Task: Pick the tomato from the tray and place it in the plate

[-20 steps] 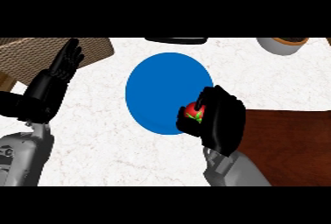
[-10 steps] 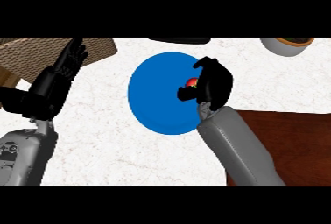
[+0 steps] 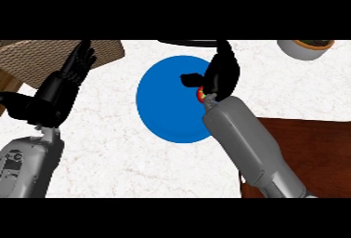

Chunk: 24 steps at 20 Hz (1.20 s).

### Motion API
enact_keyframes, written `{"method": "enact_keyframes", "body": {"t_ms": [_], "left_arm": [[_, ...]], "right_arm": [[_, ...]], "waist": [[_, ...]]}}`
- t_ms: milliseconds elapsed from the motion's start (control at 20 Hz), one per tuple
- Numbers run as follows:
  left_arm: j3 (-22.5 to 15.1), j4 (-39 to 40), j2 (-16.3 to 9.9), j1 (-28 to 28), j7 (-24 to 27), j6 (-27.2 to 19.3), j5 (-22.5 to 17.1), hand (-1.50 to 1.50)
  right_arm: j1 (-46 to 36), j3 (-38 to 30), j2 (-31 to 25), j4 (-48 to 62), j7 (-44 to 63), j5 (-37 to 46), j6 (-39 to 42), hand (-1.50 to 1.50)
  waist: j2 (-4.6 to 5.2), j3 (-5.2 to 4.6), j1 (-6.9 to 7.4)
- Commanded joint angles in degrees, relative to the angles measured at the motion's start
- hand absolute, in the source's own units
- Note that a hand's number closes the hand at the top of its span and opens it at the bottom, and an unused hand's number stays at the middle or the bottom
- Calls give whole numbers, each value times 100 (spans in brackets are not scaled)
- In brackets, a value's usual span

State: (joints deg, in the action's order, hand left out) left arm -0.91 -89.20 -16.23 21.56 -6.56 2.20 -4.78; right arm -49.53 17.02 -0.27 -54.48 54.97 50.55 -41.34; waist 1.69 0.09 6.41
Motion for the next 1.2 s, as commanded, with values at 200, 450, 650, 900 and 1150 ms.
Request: {"method": "enact_keyframes", "body": {"t_ms": [200, 450, 650, 900, 1150], "left_arm": [[33, 203, 129, -221, 384, -154, 192, 0], [248, -43, -81, -386, 113, -54, 61, 0], [421, -139, -189, -544, -25, -103, 75, 0], [583, 203, -153, -384, 193, -50, 46, 0], [461, -494, -95, -821, -104, -47, 90, 0]], "right_arm": [[-302, 122, 26, 168, -100, -808, -2035, -150], [94, 313, 26, 33, -147, -910, -2716, -150], [965, 480, 26, -1106, -349, -689, -2749, -150], [2568, 830, -176, -2689, -561, -239, -2352, -150], [3989, 1032, -895, -4360, -563, -253, -1851, -150]], "waist": [[-88, -8, -298], [-159, -8, -478], [-210, -8, -673], [-202, -10, -781], [-204, -8, -739]]}}
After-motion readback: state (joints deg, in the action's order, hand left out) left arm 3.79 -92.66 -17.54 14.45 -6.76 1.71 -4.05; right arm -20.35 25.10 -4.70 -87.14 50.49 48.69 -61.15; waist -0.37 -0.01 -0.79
